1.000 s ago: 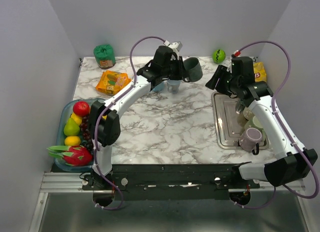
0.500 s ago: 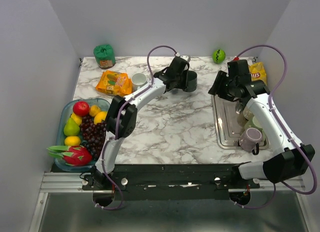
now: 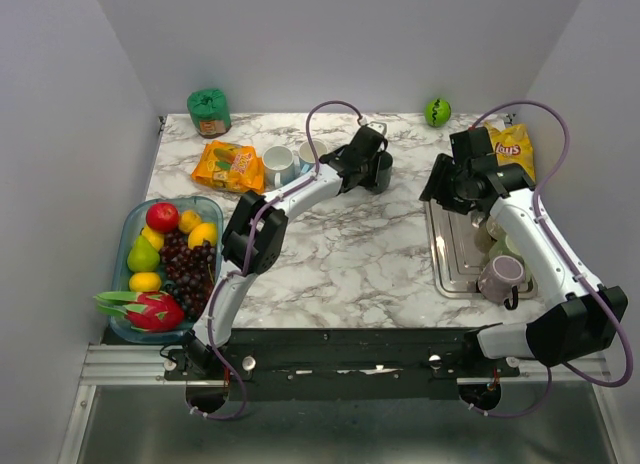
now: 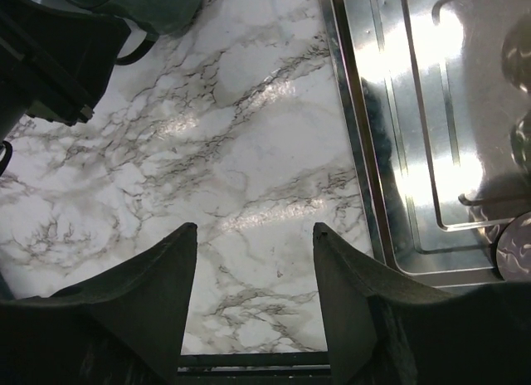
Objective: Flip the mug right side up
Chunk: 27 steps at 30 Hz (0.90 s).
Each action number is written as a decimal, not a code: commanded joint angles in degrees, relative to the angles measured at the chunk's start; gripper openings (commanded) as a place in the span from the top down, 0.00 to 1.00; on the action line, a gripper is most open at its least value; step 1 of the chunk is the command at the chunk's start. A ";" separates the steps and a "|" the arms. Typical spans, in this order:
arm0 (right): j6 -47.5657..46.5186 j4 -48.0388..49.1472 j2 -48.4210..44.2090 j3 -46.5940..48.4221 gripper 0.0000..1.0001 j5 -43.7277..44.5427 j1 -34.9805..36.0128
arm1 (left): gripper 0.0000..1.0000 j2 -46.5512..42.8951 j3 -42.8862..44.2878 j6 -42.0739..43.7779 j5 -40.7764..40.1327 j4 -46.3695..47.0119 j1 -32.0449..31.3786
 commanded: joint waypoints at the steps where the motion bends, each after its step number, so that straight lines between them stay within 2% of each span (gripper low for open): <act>1: 1.28 -2.28 -1.36 -0.60 0.34 3.31 0.09 | 0.86 0.05 1.71 1.47 -1.13 5.46 -0.03; 8: 2.25 -4.57 -0.30 -0.77 0.32 6.39 0.09 | 0.56 -0.48 -0.04 0.59 3.26 6.33 -0.20; 16: 2.78 -4.57 -0.21 -1.56 0.31 7.53 -0.17 | 0.44 -1.97 -3.65 -0.20 4.24 7.65 -0.47; 20: 2.52 -5.44 -0.48 -1.56 0.29 9.38 -0.52 | 0.29 -3.99 -5.05 -0.11 3.10 7.30 -0.47; 25: 2.08 -6.94 0.48 -2.17 0.23 11.84 -2.98 | 0.21 -8.03 -5.67 0.50 3.88 6.16 -0.55; 27: 1.64 -7.21 1.10 -2.88 0.19 12.28 -4.64 | 0.13 -9.70 -5.67 0.59 4.15 5.28 -0.55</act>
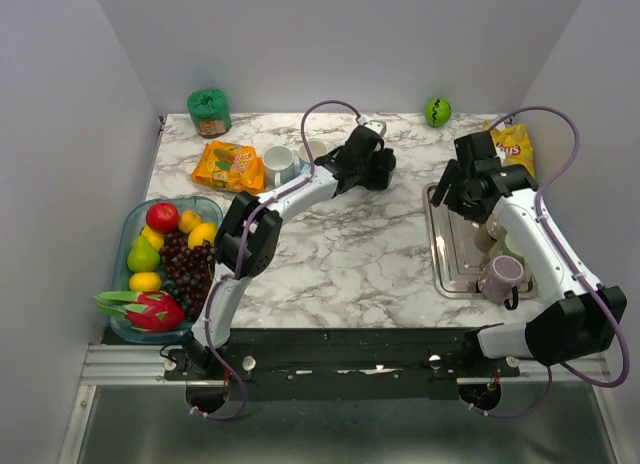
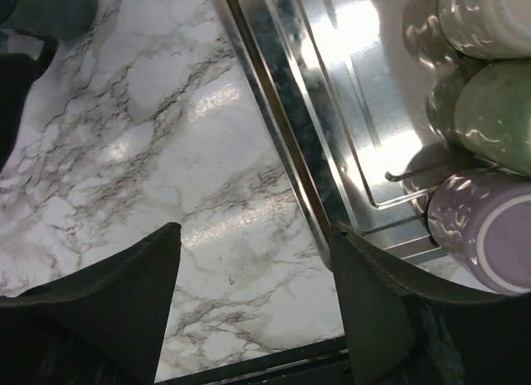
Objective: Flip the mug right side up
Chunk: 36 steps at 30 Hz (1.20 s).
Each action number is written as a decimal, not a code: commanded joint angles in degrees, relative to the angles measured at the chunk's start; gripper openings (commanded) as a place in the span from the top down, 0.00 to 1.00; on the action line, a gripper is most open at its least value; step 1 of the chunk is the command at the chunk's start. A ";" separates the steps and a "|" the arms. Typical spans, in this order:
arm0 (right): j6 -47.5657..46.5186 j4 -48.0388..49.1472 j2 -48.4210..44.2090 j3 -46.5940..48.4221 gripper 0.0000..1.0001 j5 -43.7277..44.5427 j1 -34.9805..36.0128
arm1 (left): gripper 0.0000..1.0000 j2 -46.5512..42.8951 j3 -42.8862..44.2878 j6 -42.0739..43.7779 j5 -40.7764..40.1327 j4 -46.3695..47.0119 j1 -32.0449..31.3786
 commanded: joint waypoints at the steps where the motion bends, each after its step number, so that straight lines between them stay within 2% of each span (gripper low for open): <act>1: -0.63 -2.62 1.25 -1.92 0.18 5.50 -3.30 | 0.10 -7.21 0.01 0.61 1.11 -0.51 -0.49; 2: -0.99 -2.79 1.43 -2.09 0.16 6.73 -3.74 | 0.01 -7.83 0.01 1.05 1.37 -1.04 -0.40; 7: -6.16 -3.93 2.13 -2.36 0.13 17.09 -5.85 | 0.01 -12.22 -0.34 3.24 2.34 -2.88 -0.31; 8: -7.65 -4.37 3.01 -2.36 0.13 22.16 -5.85 | 0.01 -12.92 0.01 3.60 2.00 -5.24 -0.40; 11: -9.08 -7.35 5.99 -1.39 0.13 31.14 -5.94 | 0.01 -16.09 -1.73 6.40 0.50 -7.54 -0.31; 13: -8.73 -8.24 6.18 -2.35 0.12 33.02 -5.94 | 0.01 -18.11 -2.01 8.25 -2.91 -8.86 -0.23; 19: -6.80 -6.92 4.68 -7.54 0.11 24.51 -6.90 | 0.01 -22.59 -4.72 9.93 -5.66 -14.05 0.48; 23: -4.16 -7.80 2.84 -8.42 0.11 17.23 -7.17 | 0.01 -25.85 -9.12 7.30 -2.85 -14.49 0.65; 29: 3.75 -12.10 -3.12 -10.88 0.10 10.10 -10.41 | 0.01 -26.55 -6.67 2.20 2.95 -18.79 0.57; 36: 8.06 -8.16 -9.72 -18.69 0.03 4.02 -17.27 | 0.01 -31.99 -15.27 -0.53 7.09 -14.49 0.65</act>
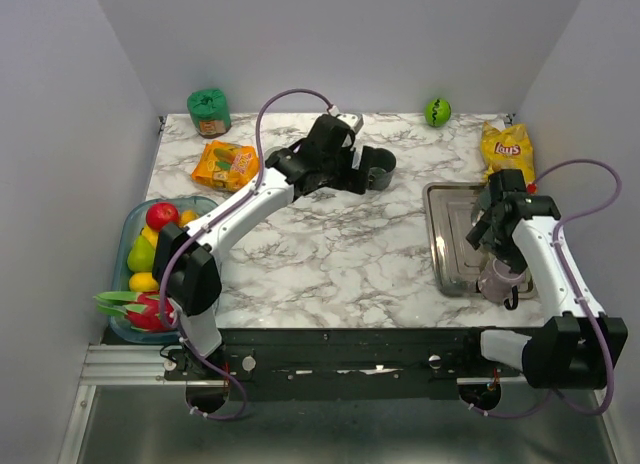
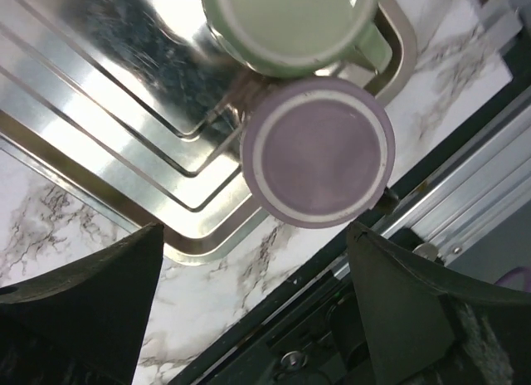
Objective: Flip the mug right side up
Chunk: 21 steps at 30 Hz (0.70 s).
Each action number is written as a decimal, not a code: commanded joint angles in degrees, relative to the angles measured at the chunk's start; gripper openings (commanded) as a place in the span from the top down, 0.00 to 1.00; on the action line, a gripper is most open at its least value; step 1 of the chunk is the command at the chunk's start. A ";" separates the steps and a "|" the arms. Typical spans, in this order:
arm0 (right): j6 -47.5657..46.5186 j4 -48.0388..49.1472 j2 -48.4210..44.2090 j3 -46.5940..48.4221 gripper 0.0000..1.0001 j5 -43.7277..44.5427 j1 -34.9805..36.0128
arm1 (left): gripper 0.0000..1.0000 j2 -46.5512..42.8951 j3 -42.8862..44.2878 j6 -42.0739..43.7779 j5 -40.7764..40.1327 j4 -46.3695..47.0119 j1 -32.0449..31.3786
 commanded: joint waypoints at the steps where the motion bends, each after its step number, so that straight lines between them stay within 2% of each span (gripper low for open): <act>1: 5.17 1.57 -2.86 -5.06 0.02 -5.62 -3.44 | 0.01 -5.92 -4.55 -2.54 4.14 1.95 0.17; 8: 6.68 4.99 -7.26 -10.60 0.01 -2.55 -7.04 | 0.01 -12.42 -11.40 -2.72 3.70 4.66 0.17; 14: 4.65 7.11 -9.28 -11.05 0.00 3.24 -7.57 | 0.01 -18.49 -20.27 -3.59 3.96 9.58 0.08; 21: 2.02 9.13 -12.71 -13.24 0.00 4.67 -8.80 | 0.01 -26.22 -30.29 -4.91 4.23 14.16 0.09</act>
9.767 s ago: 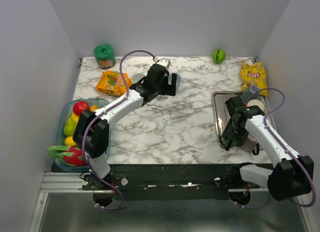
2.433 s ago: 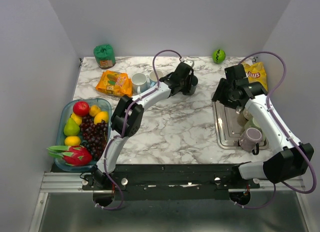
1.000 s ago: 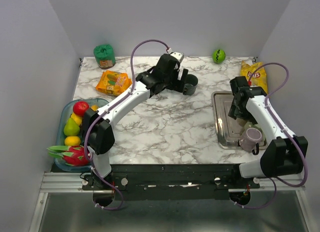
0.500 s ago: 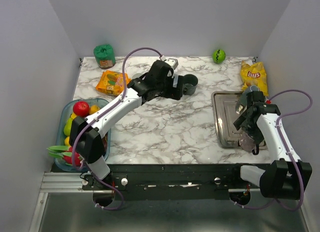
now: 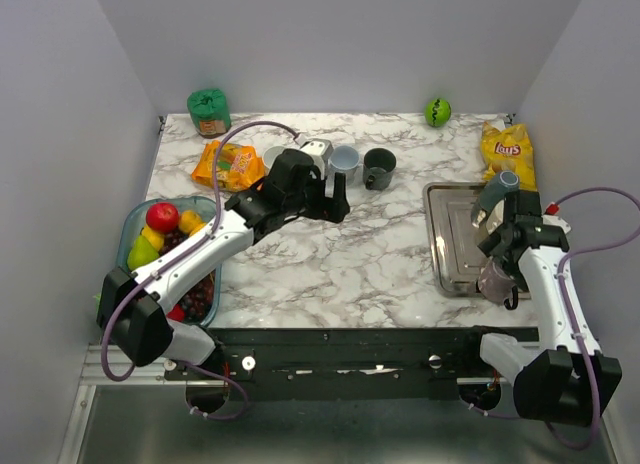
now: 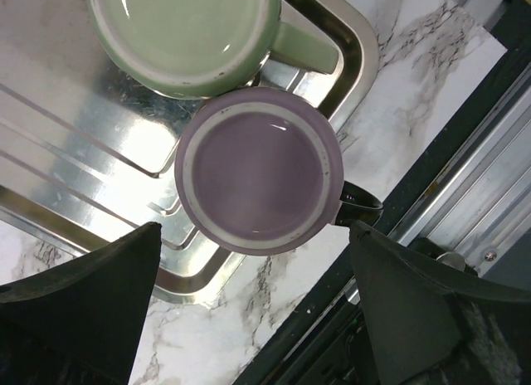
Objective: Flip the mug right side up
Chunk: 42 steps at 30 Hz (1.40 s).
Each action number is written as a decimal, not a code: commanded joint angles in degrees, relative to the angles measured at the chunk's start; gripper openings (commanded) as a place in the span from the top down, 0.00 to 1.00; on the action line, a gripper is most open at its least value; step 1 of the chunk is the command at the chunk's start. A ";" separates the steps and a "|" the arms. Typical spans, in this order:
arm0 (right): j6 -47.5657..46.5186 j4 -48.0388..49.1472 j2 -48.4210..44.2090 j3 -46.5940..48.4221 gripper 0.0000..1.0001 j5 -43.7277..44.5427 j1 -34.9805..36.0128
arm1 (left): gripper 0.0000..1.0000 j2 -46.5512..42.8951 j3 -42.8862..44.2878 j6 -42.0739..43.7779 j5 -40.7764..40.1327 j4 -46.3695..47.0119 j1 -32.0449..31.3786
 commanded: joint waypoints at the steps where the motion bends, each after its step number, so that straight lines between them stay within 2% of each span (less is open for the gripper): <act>1: -4.22 3.38 -2.63 -2.49 0.00 3.40 -1.37 | 0.01 -5.44 -4.84 -1.07 1.23 4.85 0.06; 5: -7.76 7.25 -7.38 -3.55 0.00 -1.78 -2.43 | 0.01 -8.52 -8.26 -1.07 1.06 6.61 0.15; 9: -9.08 8.66 -10.11 -3.90 0.00 -2.49 -3.92 | 0.01 -11.24 -11.16 -1.42 1.32 7.67 0.06; 22: -8.64 10.24 -10.29 -5.66 0.00 -8.55 -9.37 | 0.01 -15.20 -15.92 -1.07 1.94 10.04 0.15; 27: -8.55 13.66 -10.55 -8.11 0.00 -13.12 -11.48 | 0.01 -15.91 -16.27 -0.45 1.76 9.96 0.15; 38: -4.86 18.24 -9.32 -11.90 0.00 -21.38 -12.01 | 0.01 -17.40 -16.97 0.87 0.27 9.43 0.15; 42: -4.51 20.78 -9.85 -13.65 0.00 -27.08 -12.01 | 0.01 -18.37 -18.46 0.78 -0.26 10.30 0.15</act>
